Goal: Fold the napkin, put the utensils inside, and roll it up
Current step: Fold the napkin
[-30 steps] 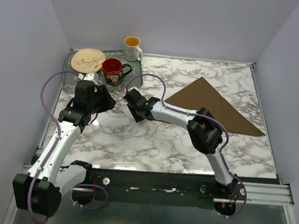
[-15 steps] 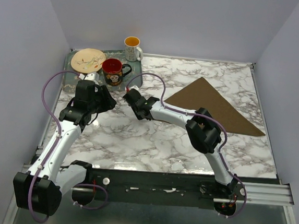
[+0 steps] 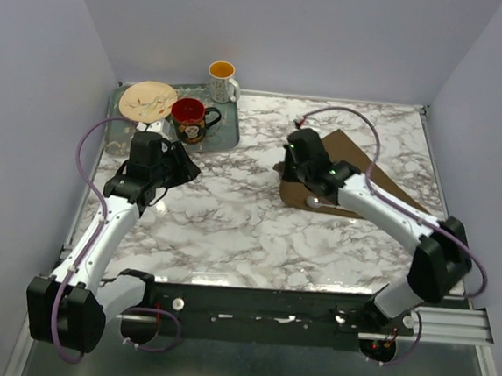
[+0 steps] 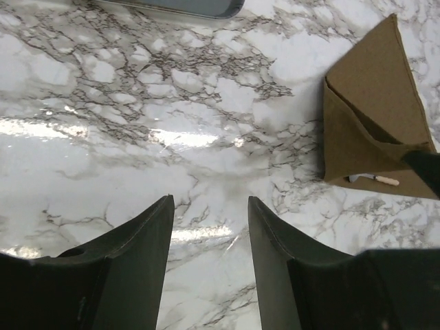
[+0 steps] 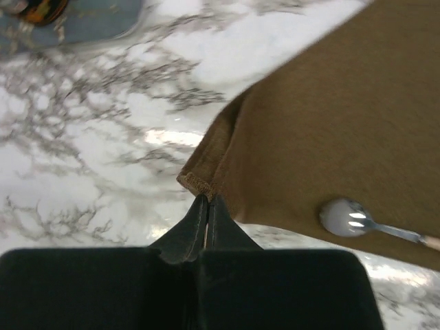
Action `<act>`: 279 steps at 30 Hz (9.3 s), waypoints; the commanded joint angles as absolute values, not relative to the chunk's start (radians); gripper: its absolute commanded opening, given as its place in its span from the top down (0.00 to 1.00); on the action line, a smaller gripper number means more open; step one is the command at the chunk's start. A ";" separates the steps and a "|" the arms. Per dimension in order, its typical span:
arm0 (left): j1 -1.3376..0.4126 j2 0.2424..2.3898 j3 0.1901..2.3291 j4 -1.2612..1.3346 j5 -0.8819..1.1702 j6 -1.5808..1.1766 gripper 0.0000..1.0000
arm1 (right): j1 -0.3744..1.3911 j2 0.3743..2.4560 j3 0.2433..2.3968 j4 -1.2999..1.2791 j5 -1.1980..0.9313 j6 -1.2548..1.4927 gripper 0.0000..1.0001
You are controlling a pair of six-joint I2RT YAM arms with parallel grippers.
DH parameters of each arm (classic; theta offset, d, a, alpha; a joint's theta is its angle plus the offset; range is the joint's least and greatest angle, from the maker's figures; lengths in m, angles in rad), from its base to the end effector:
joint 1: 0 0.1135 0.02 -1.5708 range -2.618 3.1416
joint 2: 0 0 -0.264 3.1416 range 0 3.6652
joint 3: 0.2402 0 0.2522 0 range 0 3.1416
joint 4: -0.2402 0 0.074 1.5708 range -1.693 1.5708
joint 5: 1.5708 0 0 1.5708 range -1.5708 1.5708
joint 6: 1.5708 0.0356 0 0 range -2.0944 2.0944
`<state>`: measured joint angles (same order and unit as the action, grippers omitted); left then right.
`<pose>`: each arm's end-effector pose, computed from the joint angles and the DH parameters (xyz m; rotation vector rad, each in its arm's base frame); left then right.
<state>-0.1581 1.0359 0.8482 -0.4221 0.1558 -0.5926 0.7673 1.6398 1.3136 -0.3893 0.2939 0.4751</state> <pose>0.2231 -0.0412 0.2913 -0.3926 2.2000 -0.5889 0.2742 0.2501 0.2843 -0.1786 2.2635 0.3283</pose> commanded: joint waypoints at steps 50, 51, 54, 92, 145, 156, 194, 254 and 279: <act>-0.172 1.173 0.859 -0.267 0.339 -0.658 0.44 | 0.025 1.177 0.630 -0.195 0.075 0.359 0.96; -0.172 1.172 0.862 -0.267 0.339 -0.658 0.44 | 0.020 1.186 0.630 -0.196 0.074 0.357 0.96; -0.173 1.173 0.865 -0.268 0.344 -0.655 0.44 | 0.009 1.209 0.627 -0.195 0.072 0.373 0.92; -0.230 1.184 0.854 -0.216 0.383 -0.676 0.44 | -0.075 1.273 0.712 -0.322 0.005 0.420 0.35; -0.422 1.266 0.989 -0.272 0.425 -0.600 0.40 | -0.726 1.578 0.854 -0.192 0.005 0.594 0.42; -0.422 1.262 0.979 -0.256 0.433 -0.607 0.40 | -0.706 1.649 0.917 -0.258 0.034 0.587 0.47; -0.423 1.244 0.968 -0.247 0.443 -0.606 0.40 | -0.704 1.645 0.950 -0.302 0.087 0.549 0.42; -0.425 1.281 0.942 -0.190 0.471 -0.657 0.39 | -0.244 1.240 0.890 -0.296 0.026 0.374 0.99; -0.465 1.255 0.923 -0.198 0.387 -0.699 0.34 | 0.216 1.278 0.893 -0.183 -0.106 0.259 0.99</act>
<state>-0.4545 1.2774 0.9241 -0.2070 0.4114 -0.6937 0.1745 1.2438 0.8883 -0.2317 -0.0517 0.2813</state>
